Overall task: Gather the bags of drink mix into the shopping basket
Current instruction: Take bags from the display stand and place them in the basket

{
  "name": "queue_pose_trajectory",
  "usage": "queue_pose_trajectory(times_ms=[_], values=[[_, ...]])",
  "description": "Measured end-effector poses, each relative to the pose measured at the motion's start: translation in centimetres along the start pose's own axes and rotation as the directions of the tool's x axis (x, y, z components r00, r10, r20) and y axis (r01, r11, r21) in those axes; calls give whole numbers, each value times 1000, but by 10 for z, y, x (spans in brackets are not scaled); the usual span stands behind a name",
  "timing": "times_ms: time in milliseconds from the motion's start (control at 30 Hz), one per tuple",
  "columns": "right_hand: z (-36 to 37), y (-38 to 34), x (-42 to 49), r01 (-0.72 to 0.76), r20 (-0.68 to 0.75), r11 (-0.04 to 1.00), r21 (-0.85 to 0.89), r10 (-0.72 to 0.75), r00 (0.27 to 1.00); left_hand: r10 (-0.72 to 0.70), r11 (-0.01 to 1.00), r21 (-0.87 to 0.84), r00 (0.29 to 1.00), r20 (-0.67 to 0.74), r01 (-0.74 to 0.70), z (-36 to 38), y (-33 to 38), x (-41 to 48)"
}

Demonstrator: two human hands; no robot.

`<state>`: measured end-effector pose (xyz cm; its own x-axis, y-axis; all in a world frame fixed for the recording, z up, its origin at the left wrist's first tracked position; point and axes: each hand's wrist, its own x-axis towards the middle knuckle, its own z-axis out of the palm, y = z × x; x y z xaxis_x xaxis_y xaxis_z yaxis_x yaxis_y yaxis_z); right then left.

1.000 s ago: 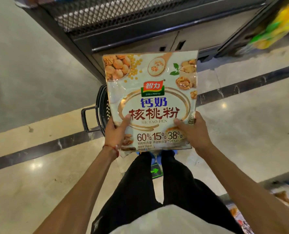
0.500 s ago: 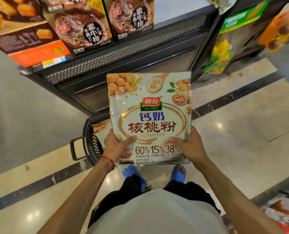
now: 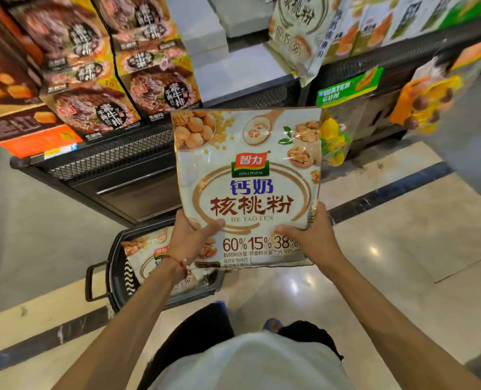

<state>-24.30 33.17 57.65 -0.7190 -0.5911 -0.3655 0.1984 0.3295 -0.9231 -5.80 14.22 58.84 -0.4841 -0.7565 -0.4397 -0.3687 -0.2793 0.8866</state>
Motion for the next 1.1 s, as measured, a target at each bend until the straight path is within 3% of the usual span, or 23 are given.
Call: queue_pose_trajectory(times_ms=[267, 533, 733, 1100], values=[[-29, -70, 87, 120, 4, 992, -25, -120, 993, 134, 991, -15, 991, -3, -134, 30, 84, 56], [-28, -165, 207, 262, -15, 962, -80, -264, 964, 311, 950, 4, 950, -12, -311, 54, 178, 169], [-12, -241, 299, 358, -42, 926, -121, -366, 930, 397, 918, 42, 910, -119, -395, 60, 252, 241], [20, -353, 477, 444, -48, 889, -112, -451, 891, 372, 923, 21, 872, -317, -385, 71, 369, 388]])
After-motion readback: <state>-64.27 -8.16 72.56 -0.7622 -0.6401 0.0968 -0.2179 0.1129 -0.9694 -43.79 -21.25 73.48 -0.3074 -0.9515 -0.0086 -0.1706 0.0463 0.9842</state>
